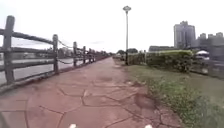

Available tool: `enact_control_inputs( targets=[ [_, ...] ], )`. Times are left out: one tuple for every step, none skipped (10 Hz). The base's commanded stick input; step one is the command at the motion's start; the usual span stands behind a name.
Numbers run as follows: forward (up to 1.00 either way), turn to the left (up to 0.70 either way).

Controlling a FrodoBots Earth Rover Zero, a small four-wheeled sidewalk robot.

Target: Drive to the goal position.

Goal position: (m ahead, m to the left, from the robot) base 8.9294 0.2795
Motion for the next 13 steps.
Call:
enact_control_inputs(
  targets=[
    [0.91,0.00],
    [0.91,0.00],
    [0.91,0.00],
    [0.91,0.00],
    [0.91,0.00],
    [0.91,0.00],
    [0.91,0.00],
    [0.91,0.00],
    [0.91,0.00],
    [0.91,0.00],
    [0.91,0.00],
    [0.91,0.00],
    [0.91,0.00]
  ],
)
